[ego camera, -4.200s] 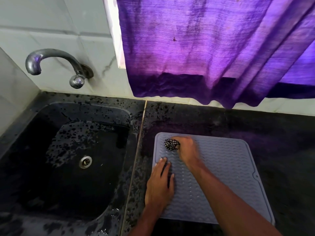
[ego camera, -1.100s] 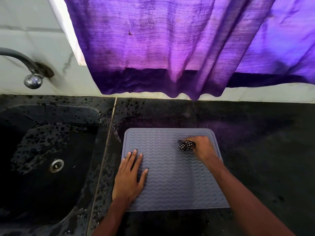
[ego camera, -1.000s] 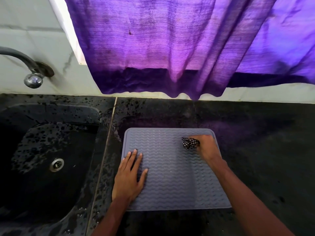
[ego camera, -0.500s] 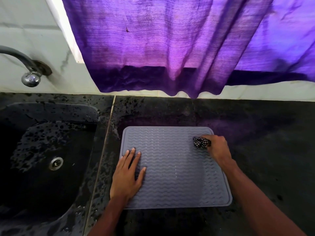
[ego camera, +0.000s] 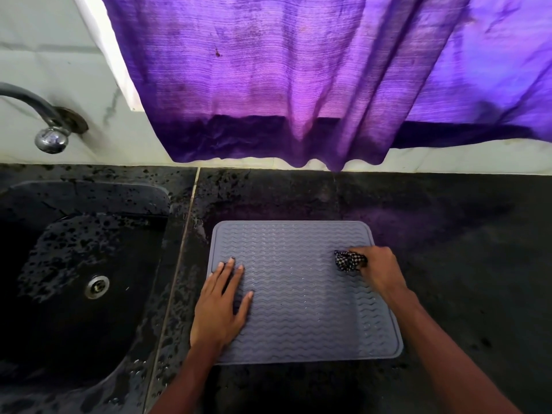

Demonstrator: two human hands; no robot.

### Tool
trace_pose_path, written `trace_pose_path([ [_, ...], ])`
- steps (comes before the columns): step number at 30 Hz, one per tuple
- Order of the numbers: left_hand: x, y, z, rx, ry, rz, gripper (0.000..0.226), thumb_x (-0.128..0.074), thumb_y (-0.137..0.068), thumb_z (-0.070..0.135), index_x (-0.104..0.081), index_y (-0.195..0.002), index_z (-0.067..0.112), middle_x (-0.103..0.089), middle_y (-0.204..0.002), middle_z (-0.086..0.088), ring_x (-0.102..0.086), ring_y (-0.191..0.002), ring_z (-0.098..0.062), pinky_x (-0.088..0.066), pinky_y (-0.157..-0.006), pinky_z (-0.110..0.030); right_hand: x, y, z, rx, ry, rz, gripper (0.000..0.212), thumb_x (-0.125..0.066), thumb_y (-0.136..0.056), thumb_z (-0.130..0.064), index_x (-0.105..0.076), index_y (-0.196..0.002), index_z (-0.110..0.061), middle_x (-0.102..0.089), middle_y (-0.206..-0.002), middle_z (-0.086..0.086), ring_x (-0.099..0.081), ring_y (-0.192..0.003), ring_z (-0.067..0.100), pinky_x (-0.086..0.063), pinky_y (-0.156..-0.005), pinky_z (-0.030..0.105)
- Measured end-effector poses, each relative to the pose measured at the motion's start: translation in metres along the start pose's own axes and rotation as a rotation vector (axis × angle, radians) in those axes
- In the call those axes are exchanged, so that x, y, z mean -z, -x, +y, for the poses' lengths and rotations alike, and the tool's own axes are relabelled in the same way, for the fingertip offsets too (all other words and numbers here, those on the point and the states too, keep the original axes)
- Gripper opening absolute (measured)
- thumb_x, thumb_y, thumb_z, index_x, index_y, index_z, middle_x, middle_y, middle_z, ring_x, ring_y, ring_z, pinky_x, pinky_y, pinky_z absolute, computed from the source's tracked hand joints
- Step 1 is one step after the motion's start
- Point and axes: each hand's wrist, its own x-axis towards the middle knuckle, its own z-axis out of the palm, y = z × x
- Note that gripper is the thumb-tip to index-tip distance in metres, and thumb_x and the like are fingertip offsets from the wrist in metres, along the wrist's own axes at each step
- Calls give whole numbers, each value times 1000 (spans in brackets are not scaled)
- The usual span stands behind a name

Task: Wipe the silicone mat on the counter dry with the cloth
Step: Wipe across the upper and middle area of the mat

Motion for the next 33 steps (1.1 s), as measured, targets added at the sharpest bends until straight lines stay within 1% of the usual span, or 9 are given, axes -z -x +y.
trace_pose_path([
  [3,-1,0,0,15,1,-15,61,-45,-99,51,-48,-149,15,-37,-161,-3,-31,-150,-22,-29,-121,-44,3,5,-5,7,-27,31,54,-65,-74,-3,-67,-109,-45,-75,-99,-3,-70,-90,21,-58,-83,37],
  [7,0,0,0,24,0,-22,62,-45,-99,52,-47,-150,16,-36,-161,-2,-30,-151,-21,-29,-121,-42,-14,16,-6,41,-15,32,57,-66,-70,2,-68,-109,-40,-74,-103,-8,-70,-94,18,-57,-85,35],
  [11,0,0,0,27,20,1,61,-47,-99,50,-48,-149,15,-38,-160,-2,-32,-150,-20,-29,-121,-41,-9,13,-12,40,4,-4,55,-65,-75,-3,-65,-109,-46,-74,-99,-8,-69,-91,19,-57,-82,36],
  [15,0,0,2,64,80,67,59,-51,-98,45,-54,-144,9,-48,-153,-7,-42,-144,-24,-38,-115,-45,-13,12,-33,162,-43,47,56,-65,-71,5,-71,-107,-38,-74,-102,-10,-68,-96,13,-56,-87,34],
  [19,3,1,1,108,105,62,57,-50,-99,42,-52,-144,7,-48,-152,-7,-42,-143,-22,-44,-111,-45,-31,16,-41,150,-6,36,54,-64,-68,2,-72,-104,-38,-75,-97,-7,-70,-91,19,-57,-79,36],
  [22,6,1,3,136,129,51,57,-46,-100,41,-51,-145,7,-48,-152,-6,-44,-141,-20,-46,-109,-41,-24,15,-48,146,-30,15,47,-66,-74,0,-73,-101,-37,-75,-92,-10,-70,-85,13,-57,-75,31],
  [25,10,1,6,176,164,58,56,-42,-101,39,-50,-146,8,-49,-151,-5,-47,-139,-19,-46,-108,-36,-27,14,-67,196,-91,26,53,-64,-68,9,-76,-99,-32,-75,-92,-10,-67,-85,6,-50,-74,19],
  [29,13,0,7,199,219,68,55,-40,-100,34,-49,-147,7,-49,-151,-5,-47,-137,-18,-40,-107,-24,-53,20,-77,207,-67,16,59,-58,-59,6,-72,-101,-34,-74,-90,-10,-68,-83,10,-56,-73,28],
  [33,13,1,4,223,260,73,56,-39,-98,30,-45,-149,8,-46,-153,-5,-44,-139,-17,-43,-106,-28,-45,24,-83,176,-56,18,54,-57,-66,7,-73,-98,-33,-73,-86,-11,-67,-79,9,-54,-68,28],
])
